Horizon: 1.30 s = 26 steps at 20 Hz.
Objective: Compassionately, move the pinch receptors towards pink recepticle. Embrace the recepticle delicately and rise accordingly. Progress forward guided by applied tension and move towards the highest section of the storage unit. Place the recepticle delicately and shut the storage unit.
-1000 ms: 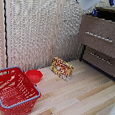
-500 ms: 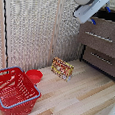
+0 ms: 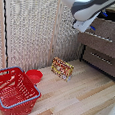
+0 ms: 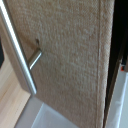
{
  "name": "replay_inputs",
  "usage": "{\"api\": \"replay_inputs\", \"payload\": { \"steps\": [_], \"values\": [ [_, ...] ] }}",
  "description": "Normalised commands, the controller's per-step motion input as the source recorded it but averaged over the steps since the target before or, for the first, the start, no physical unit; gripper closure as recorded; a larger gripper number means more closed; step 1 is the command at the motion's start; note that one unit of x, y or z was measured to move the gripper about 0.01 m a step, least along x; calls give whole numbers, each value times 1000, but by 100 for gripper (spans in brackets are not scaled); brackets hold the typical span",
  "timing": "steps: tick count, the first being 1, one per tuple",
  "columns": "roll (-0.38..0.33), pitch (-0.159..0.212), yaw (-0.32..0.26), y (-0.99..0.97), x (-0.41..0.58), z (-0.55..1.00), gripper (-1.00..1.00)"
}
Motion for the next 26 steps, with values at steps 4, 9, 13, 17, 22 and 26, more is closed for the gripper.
{"api": "replay_inputs", "payload": {
  "steps": [4, 9, 13, 17, 22, 26],
  "values": [
    [-375, 52, 159, 0, 0, -172, -100],
    [-367, 46, 165, 53, 94, -347, -100],
    [-251, 70, 156, 316, 137, -627, -100],
    [-184, 72, 153, 388, 92, -592, -100],
    [-116, 39, 149, 7, 45, -140, -100],
    [-102, 11, 46, -281, 0, 409, -100]
  ]
}}
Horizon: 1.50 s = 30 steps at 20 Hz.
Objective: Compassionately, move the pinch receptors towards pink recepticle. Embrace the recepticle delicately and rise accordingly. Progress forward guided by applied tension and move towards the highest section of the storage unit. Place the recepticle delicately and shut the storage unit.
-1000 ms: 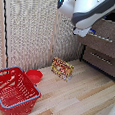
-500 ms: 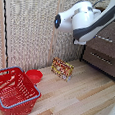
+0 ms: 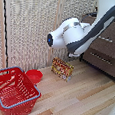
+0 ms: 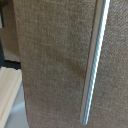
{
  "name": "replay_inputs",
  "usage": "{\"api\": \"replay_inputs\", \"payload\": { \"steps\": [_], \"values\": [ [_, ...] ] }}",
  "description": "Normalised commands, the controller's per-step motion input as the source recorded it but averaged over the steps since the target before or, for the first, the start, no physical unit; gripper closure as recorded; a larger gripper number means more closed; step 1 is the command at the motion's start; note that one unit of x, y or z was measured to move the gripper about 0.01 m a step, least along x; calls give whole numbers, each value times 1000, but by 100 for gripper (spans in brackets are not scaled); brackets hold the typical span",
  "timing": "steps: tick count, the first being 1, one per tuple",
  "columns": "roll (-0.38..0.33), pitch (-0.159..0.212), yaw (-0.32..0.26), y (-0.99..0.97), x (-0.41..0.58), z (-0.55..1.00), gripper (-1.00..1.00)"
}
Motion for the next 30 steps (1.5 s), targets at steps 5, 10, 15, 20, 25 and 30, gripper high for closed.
{"api": "replay_inputs", "payload": {
  "steps": [5, 10, 15, 20, 25, 30],
  "values": [
    [-119, 0, 21, -259, 41, 502, -100],
    [-106, 0, 29, -354, 23, 261, -100],
    [-16, 9, 12, -496, 0, 3, -100],
    [0, 77, 32, -394, 10, -1, 100],
    [-2, 75, 18, -115, 0, 0, 100],
    [-32, 109, 1, -2, 0, 3, 100]
  ]
}}
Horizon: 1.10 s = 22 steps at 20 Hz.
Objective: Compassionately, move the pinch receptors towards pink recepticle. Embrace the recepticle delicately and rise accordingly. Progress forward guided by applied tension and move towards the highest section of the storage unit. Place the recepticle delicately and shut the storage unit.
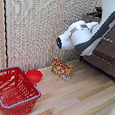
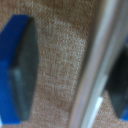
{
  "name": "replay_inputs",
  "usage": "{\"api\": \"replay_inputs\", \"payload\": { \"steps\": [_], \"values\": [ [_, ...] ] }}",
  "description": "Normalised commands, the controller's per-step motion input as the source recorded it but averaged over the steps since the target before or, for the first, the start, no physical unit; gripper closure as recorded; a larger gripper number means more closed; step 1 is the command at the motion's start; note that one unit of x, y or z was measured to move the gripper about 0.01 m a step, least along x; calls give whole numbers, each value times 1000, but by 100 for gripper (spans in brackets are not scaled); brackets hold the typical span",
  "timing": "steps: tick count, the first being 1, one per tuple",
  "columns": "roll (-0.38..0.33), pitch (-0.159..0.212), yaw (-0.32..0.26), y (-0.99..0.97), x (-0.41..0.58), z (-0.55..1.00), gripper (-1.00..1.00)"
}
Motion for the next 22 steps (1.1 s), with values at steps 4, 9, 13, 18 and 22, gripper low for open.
{"api": "replay_inputs", "payload": {
  "steps": [4, 9, 13, 18, 22],
  "values": [
    [-61, 144, 0, -68, 96, 74, 100],
    [-59, 117, -6, -468, 266, 426, 100],
    [-73, 108, 0, -641, 171, 647, 100],
    [-73, 74, -7, -668, 69, 679, 100],
    [-16, 53, -3, -891, 13, 591, 100]
  ]
}}
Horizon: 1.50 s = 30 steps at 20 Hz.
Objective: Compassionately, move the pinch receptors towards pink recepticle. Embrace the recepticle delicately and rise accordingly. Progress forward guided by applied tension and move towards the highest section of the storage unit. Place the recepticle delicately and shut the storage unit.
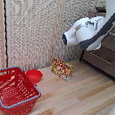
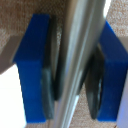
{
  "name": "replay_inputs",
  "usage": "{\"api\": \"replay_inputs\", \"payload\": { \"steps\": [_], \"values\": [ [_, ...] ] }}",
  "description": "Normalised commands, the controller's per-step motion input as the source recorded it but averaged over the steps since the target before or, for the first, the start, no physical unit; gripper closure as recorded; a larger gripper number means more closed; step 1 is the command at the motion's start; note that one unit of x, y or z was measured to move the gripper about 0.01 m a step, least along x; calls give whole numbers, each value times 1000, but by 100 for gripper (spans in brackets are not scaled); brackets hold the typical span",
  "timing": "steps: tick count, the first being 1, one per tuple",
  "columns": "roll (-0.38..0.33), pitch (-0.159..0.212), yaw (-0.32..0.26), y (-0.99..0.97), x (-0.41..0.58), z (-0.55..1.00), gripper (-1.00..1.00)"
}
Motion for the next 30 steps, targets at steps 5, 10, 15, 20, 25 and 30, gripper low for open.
{"api": "replay_inputs", "payload": {
  "steps": [5, 10, 15, 20, 25, 30],
  "values": [
    [0, 57, 0, -1000, -2, 446, 100],
    [0, 44, 0, -938, -58, 390, 100],
    [0, -12, 0, -480, -101, 147, 100],
    [-15, -28, 0, 78, -157, -42, -100],
    [0, 22, -31, 388, 93, -55, -100],
    [26, 69, -135, 519, 120, -59, -100]
  ]
}}
